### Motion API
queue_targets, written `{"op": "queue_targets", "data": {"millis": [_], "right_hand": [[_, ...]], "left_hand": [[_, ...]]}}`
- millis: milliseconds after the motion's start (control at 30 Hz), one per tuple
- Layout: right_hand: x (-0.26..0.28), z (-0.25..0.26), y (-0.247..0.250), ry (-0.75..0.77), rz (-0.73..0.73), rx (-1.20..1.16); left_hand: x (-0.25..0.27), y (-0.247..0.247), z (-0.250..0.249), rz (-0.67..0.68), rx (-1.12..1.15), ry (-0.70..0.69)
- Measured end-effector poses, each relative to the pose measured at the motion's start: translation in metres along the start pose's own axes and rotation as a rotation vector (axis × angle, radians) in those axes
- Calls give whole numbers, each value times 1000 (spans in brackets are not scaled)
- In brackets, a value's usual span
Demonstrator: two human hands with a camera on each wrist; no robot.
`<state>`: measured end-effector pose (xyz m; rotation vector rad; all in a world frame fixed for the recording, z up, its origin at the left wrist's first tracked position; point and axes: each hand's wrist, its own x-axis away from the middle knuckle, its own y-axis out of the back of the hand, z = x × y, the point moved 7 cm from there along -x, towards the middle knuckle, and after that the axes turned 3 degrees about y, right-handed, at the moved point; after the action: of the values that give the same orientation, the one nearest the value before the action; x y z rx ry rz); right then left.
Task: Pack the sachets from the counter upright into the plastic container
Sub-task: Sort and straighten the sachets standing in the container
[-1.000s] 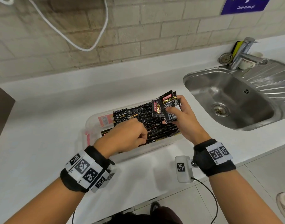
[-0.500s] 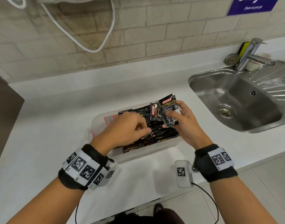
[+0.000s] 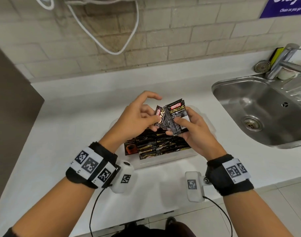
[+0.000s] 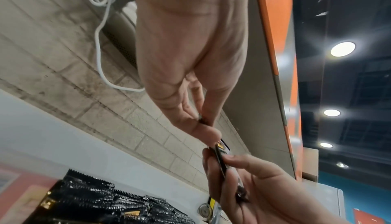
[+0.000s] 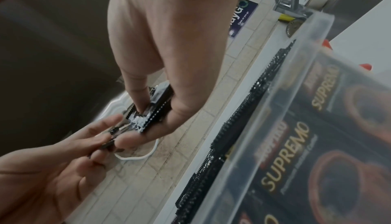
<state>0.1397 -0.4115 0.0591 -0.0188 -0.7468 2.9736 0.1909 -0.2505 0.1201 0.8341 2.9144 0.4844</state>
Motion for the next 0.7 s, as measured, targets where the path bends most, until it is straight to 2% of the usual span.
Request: {"op": "queue_targets", "data": {"millis": [100, 167, 233, 267, 367, 500, 700], "right_hand": [[-2, -2, 1, -5, -22, -3], [-3, -2, 0, -8, -10, -9], [-4, -3, -1, -19, 10, -18], [-5, -4, -2, -28, 20, -15], [-7, -11, -5, -88, 60, 0], [-9, -20, -8, -154, 104, 70], [-15, -12, 5, -100, -10, 60]], "left_hand": [[5, 5, -6, 62, 47, -12], [12, 5, -10, 193, 49, -25], [19, 6, -12, 304, -42, -58], [21, 8, -14, 307, -133, -91], [22, 14, -16, 182, -373, -180], [22, 26, -19, 93, -328, -236], [25, 33, 2, 123, -339, -136]]}}
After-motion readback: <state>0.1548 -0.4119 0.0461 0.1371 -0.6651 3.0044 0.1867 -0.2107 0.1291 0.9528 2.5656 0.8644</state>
